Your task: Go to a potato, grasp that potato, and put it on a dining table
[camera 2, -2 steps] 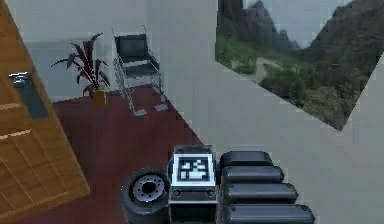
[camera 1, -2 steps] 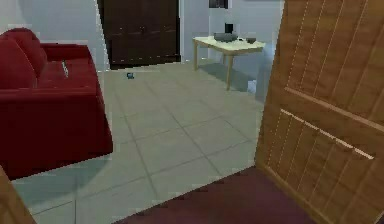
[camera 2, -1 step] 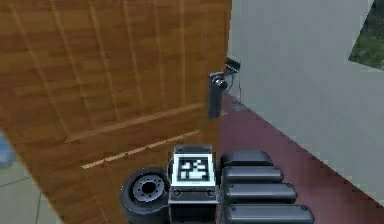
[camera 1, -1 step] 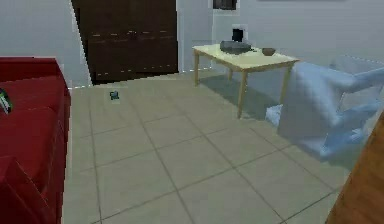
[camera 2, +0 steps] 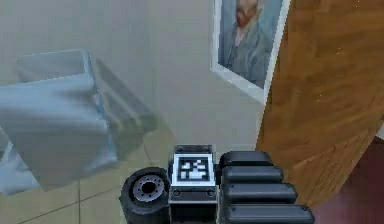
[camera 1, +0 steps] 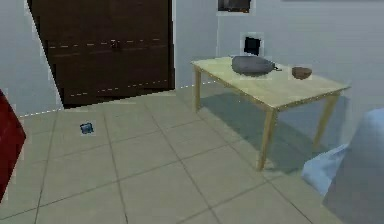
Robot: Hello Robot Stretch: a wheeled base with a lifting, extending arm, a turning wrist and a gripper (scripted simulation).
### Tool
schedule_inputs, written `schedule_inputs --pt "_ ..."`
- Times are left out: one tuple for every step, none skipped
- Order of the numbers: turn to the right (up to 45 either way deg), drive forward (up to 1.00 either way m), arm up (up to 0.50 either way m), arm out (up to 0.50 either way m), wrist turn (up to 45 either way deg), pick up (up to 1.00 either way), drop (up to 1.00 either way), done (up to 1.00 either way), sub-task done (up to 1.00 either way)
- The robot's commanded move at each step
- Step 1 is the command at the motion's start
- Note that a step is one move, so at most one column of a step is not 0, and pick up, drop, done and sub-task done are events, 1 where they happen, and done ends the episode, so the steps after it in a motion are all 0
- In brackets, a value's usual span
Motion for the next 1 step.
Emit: schedule_inputs --pt "0.0 1.00 0.00 0.00 0.0 0.00 0.00 0.00 0.00"
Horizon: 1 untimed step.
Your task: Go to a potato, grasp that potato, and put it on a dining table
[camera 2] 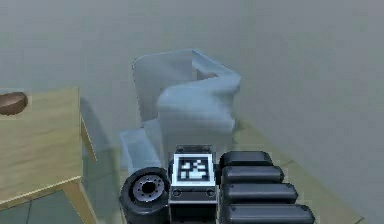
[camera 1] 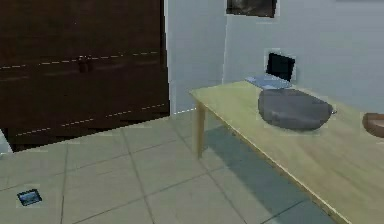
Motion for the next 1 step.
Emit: schedule_inputs --pt "0.0 0.85 0.00 0.00 0.0 0.00 0.00 0.00 0.00"
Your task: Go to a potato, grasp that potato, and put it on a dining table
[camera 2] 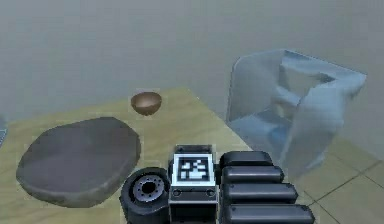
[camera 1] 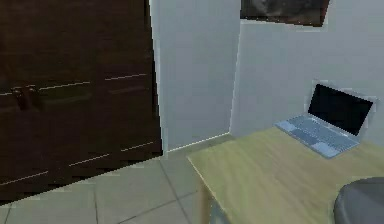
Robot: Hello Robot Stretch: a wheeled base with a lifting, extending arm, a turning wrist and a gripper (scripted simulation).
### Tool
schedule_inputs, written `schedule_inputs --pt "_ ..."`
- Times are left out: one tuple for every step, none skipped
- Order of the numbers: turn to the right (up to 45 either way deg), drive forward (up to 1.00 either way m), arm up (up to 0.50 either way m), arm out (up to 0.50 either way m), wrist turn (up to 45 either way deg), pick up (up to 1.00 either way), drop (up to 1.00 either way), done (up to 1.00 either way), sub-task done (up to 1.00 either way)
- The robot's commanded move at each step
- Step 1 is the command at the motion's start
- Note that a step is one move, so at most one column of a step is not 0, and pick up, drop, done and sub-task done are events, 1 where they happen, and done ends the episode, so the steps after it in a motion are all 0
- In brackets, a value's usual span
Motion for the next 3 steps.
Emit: schedule_inputs --pt "33.0 0.00 0.00 0.00 0.0 0.00 0.00 0.00 0.00" --pt "-21.0 0.00 0.00 0.00 0.0 0.00 0.00 0.00 0.00" --pt "12.0 0.00 0.00 0.00 0.0 0.00 0.00 0.00 0.00"
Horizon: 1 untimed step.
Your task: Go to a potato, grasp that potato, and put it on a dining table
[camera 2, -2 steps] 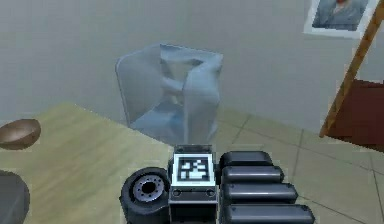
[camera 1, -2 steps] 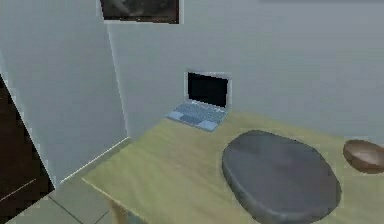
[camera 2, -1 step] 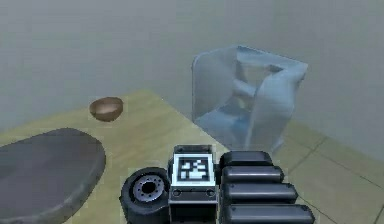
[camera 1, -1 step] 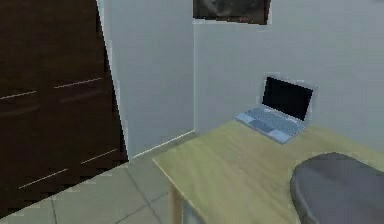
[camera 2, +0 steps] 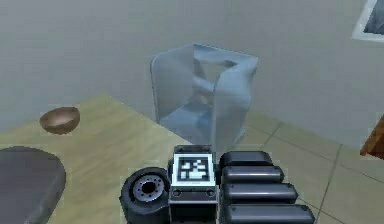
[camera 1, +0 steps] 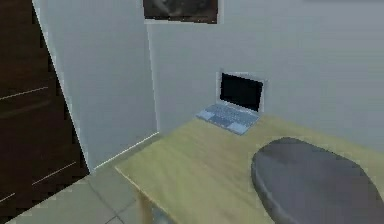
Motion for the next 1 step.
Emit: schedule_inputs --pt "-12.0 0.00 0.00 0.00 0.0 0.00 0.00 0.00 0.00"
